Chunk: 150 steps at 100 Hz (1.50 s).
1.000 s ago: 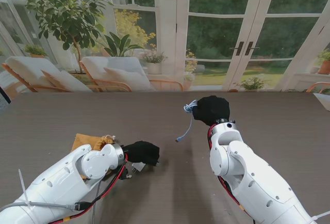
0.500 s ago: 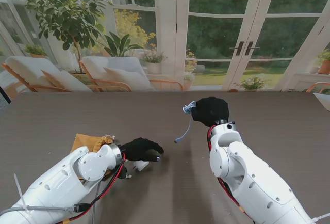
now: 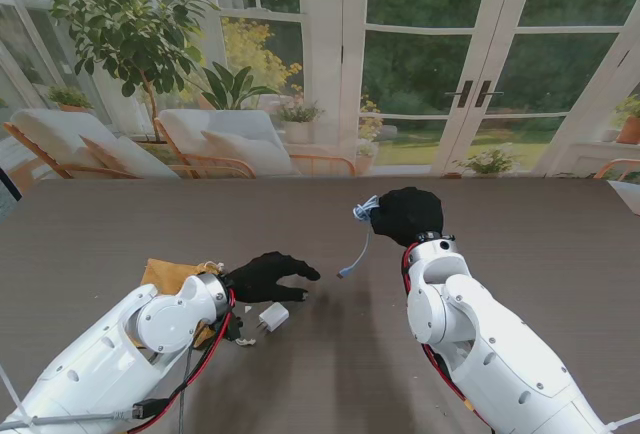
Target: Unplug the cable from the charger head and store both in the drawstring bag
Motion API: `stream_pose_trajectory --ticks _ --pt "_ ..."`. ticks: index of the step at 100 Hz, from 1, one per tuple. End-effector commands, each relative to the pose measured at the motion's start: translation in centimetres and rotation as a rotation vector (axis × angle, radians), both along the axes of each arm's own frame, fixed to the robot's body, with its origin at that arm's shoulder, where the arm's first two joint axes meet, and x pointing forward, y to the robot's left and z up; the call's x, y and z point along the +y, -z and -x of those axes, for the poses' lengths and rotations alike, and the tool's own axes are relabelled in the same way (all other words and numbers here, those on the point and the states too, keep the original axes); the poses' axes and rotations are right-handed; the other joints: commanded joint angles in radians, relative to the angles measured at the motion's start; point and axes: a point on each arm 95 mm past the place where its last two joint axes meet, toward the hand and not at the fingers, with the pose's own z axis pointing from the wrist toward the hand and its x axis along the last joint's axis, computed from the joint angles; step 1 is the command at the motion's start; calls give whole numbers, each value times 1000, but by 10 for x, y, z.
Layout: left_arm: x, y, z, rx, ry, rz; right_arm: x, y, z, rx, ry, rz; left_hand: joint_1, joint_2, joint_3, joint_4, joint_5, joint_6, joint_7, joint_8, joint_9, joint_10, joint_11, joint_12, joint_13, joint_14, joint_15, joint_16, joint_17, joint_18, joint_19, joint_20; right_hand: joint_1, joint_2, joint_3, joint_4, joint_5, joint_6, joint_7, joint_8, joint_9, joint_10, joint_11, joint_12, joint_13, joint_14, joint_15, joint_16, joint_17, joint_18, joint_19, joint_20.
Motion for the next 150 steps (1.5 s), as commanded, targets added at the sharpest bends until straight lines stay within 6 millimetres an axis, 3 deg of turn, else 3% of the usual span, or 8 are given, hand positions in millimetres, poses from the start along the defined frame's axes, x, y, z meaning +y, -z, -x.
stream_pose_trajectory --ticks 1,31,63,66,69,82,106,150 --pt "-2 -8 3 -12 13 9 4 1 3 13 -16 -4 -46 10 -16 16 -8 -26 -16 -10 -29 -27 -1 -13 -9 14 -26 -9 3 10 -33 0 12 38 23 46 61 118 68 40 60 130 102 19 -1 -202 18 10 566 -165 237 16" --pt "24 -45 22 -103 -107 -27 7 1 6 9 -31 -12 -46 20 -34 22 36 73 -1 1 61 41 39 39 109 104 32 69 111 118 34 123 12 38 23 46 60 117 68 40 60 131 102 20 -1 -202 18 10 566 -166 237 17" --pt "68 -61 52 -136 -379 -154 9 4 12 10 -41 -30 -92 -25 23 12 155 158 111 136 220 153 156 296 258 218 403 333 253 242 374 553 12 38 22 47 61 118 68 40 60 129 102 20 -1 -202 19 11 566 -167 237 18" --pt "71 -61 54 -138 -413 -163 9 4 12 9 -42 -31 -99 -30 31 10 171 159 134 163 244 159 173 332 282 226 448 347 224 243 542 547 11 38 22 47 61 118 68 40 60 129 103 20 -1 -202 19 11 566 -167 237 18" --pt "73 -60 56 -141 -449 -169 9 4 13 9 -43 -32 -113 -43 59 5 198 165 180 202 283 168 208 378 324 240 517 365 197 248 805 450 11 38 22 47 61 117 68 40 60 128 103 20 -1 -202 18 11 567 -167 237 18" --pt "83 -57 66 -141 -582 -211 9 3 13 7 -44 -36 -146 -68 92 -3 246 158 368 319 388 164 364 512 465 268 716 430 326 308 1110 303 12 37 22 47 60 118 68 40 60 129 103 20 -2 -200 19 11 567 -167 237 18" --pt "101 -50 82 -56 -756 -312 8 1 15 -2 -47 -40 -180 -71 79 -7 263 153 512 367 458 152 470 578 588 269 831 451 477 356 1198 306 13 38 21 47 60 118 68 40 60 128 103 20 -1 -201 19 11 567 -167 237 18" --pt "117 -41 86 171 -886 -402 5 -3 17 -18 -47 -59 -244 -32 -72 -1 238 223 298 236 430 176 434 538 637 244 850 431 534 359 1247 298 14 38 20 47 60 118 68 40 60 129 105 22 -1 -201 19 11 567 -165 237 19"
